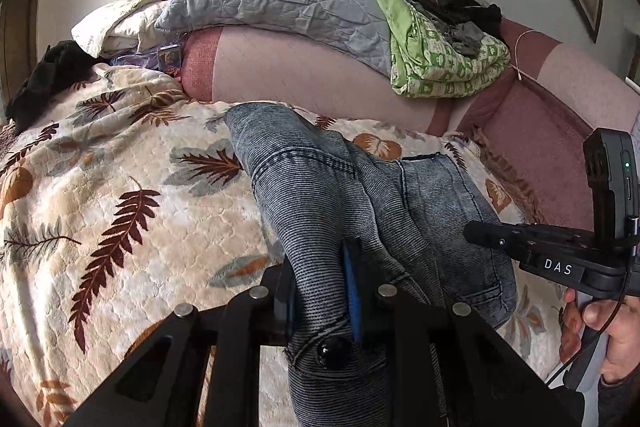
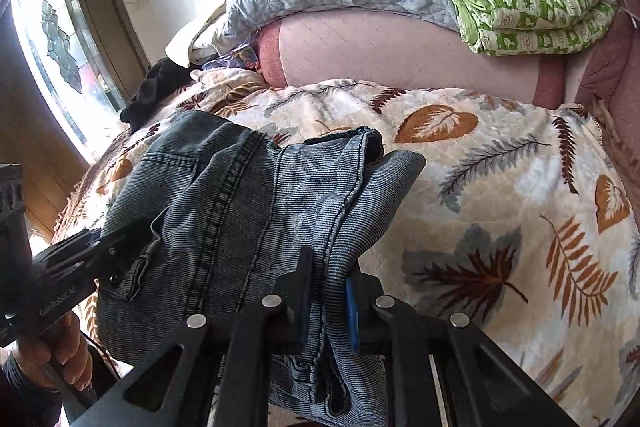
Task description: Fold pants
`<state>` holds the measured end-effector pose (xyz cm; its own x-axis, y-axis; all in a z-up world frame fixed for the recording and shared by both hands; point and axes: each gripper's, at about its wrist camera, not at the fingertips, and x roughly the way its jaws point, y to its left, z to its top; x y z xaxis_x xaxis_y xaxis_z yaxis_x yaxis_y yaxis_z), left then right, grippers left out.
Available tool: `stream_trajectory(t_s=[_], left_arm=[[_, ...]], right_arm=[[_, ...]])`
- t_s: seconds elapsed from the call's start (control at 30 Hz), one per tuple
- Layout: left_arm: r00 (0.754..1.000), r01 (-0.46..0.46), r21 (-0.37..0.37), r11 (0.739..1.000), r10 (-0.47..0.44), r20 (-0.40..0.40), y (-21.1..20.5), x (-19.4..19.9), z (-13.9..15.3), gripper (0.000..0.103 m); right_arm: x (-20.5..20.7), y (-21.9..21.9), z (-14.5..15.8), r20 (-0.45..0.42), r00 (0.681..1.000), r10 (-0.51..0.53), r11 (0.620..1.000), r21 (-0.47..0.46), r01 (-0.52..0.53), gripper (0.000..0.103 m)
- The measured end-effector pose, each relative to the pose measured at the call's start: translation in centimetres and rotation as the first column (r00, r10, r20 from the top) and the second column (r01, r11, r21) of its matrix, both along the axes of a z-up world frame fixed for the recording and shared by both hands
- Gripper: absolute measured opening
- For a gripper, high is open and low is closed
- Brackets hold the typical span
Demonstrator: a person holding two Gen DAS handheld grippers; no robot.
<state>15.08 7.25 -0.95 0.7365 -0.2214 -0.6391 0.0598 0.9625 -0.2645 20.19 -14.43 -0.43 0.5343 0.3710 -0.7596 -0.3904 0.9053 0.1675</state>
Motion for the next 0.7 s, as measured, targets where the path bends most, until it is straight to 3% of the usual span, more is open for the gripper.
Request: stream_trajectory(t_s=[0.17, 0.3, 0.4, 0.43, 0.47, 0.5, 0.6, 0.7], left_arm=[[0.999, 0.012, 0.005, 1.000, -0.012, -0.037, 0.0, 2.3, -2.9, 0.021], [0.992, -0.002, 0.005, 1.000, 0.002, -0.124, -0.1, 3.5, -6.0, 0.024], [0.982, -0.056, 0.025, 0.998, 0.060, -0.178, 0.3, 3.5, -7.7, 0.041], [0.984, -0.068, 0.033, 0.997, 0.073, -0.165, 0.5, 3.2, -7.6, 0.052], [0.985, -0.079, 0.039, 0.996, 0.084, -0.148, 0.8, 2.8, -7.2, 0.065], [0.987, -0.092, 0.040, 0.995, 0.097, -0.131, 1.1, 2.4, -6.6, 0.069], [0.990, -0.120, 0.013, 0.993, 0.121, -0.078, 2.1, 0.7, -4.3, 0.070], [0.990, -0.139, -0.012, 0.990, 0.139, -0.030, 2.6, -1.4, -2.4, 0.074]], right_arm=[[1.7, 0.0, -2.8, -0.023, 0.999, -0.025, 1.000, -0.016, 0.025, 0.015], [3.0, -0.5, -6.0, -0.075, 0.996, -0.047, 0.999, -0.003, 0.047, 0.016], [3.8, -1.1, -8.3, -0.143, 0.987, -0.074, 0.997, -0.029, 0.071, 0.028], [3.7, -1.4, -8.4, -0.146, 0.986, -0.075, 0.997, -0.024, 0.072, 0.037], [3.4, -1.7, -8.2, -0.140, 0.987, -0.075, 0.997, -0.010, 0.074, 0.039], [3.1, -2.0, -7.7, -0.129, 0.989, -0.079, 0.997, -0.003, 0.079, 0.039], [1.6, -3.0, -5.4, -0.077, 0.991, -0.106, 0.994, 0.022, 0.108, 0.040], [-0.4, -3.4, -3.4, -0.060, 0.994, -0.088, 0.985, 0.142, 0.096, 0.051]])
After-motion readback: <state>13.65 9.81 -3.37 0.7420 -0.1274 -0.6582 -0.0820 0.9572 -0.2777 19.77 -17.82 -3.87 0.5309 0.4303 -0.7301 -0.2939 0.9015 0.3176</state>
